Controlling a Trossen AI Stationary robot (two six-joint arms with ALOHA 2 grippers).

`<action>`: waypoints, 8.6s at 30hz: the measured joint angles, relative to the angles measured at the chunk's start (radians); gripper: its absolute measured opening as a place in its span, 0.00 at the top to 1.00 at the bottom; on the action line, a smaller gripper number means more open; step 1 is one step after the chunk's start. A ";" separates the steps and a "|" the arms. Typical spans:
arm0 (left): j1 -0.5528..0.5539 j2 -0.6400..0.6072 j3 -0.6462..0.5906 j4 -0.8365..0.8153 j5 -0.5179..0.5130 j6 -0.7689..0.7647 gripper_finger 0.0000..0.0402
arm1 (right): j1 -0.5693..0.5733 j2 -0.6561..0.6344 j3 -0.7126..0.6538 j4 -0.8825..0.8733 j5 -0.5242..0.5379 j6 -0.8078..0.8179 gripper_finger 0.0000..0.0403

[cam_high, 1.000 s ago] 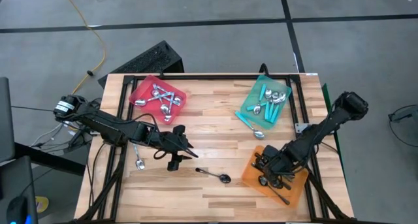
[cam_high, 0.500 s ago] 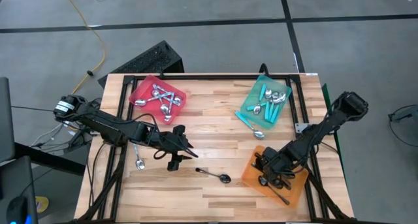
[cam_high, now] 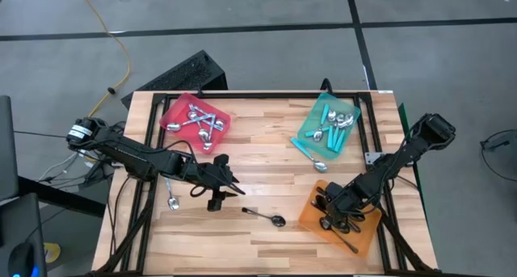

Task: Sort silverware by color (type)
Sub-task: Put the black spoon into the orange bin, then put the blue patterned spoon into the red bin

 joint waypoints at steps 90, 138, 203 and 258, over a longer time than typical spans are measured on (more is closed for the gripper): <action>0.000 0.000 0.000 -0.047 -0.019 -0.101 0.49 | -0.264 -0.005 0.504 -0.455 0.090 -0.512 0.67; -0.336 0.003 0.000 -1.073 0.123 -2.106 0.49 | -0.655 -0.005 0.507 -0.172 0.110 -1.011 0.67; -0.298 0.029 -0.213 -0.678 -0.088 -2.048 1.00 | -0.655 -0.004 0.507 -0.097 0.109 -1.030 0.67; -0.044 -0.090 -0.180 0.694 -0.266 -0.503 1.00 | -0.605 0.195 0.509 0.742 0.073 -1.045 0.47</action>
